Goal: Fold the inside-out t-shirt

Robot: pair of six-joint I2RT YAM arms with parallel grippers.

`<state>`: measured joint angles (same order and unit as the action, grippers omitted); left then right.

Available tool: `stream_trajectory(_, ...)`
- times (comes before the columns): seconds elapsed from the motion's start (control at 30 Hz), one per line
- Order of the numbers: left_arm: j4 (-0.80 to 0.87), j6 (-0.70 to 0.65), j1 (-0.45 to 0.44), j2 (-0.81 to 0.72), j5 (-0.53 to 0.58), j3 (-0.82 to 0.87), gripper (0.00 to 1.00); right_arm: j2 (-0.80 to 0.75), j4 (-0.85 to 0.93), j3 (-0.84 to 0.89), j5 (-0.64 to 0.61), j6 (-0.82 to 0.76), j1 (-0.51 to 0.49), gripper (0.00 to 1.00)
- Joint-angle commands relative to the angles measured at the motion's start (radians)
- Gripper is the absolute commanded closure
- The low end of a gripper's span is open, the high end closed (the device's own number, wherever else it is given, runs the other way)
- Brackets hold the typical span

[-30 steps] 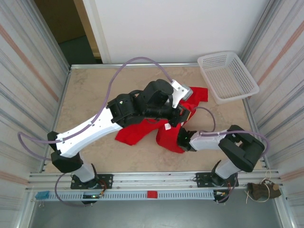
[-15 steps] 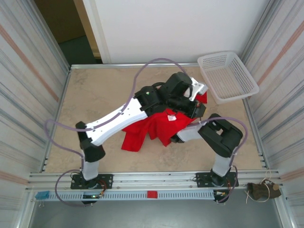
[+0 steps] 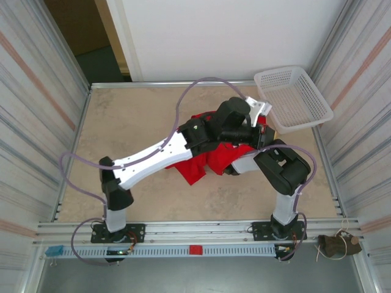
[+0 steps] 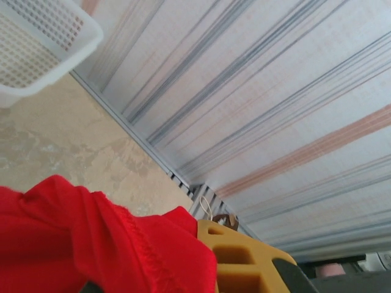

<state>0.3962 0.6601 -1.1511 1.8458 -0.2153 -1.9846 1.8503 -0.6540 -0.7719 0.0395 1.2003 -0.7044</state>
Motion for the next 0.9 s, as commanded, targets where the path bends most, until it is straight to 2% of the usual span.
stream_trajectory(0.0,-0.032,0.0,-0.123,-0.168,-0.007,0.139,1.0,-0.035,-0.088,0.041,0.053,0.0,0.04,1.0)
stream_trajectory(0.17,-0.047,0.016,-0.047,-0.317,0.146,0.269,1.0,-0.114,-0.146,0.13,0.023,-0.02,0.038,1.0)
stream_trajectory(0.3,-0.062,0.029,-0.007,-0.377,0.138,0.327,1.0,-0.126,-0.227,0.185,-0.014,-0.008,0.044,1.0)
stream_trajectory(0.63,-0.218,0.122,-0.072,-0.302,-0.094,0.318,1.0,0.024,-0.425,0.099,0.058,0.015,0.087,1.0)
stream_trajectory(0.73,-0.252,0.127,-0.114,-0.24,-0.147,0.226,1.0,0.065,-0.456,0.084,0.065,0.032,0.112,1.0)
stream_trajectory(0.83,-0.181,0.056,-0.143,-0.183,-0.155,0.091,1.0,0.094,-0.493,0.08,0.08,0.06,0.14,1.0)
stream_trajectory(0.87,-0.184,0.053,-0.145,-0.177,-0.162,0.076,1.0,0.097,-0.5,0.081,0.085,0.066,0.148,0.95)
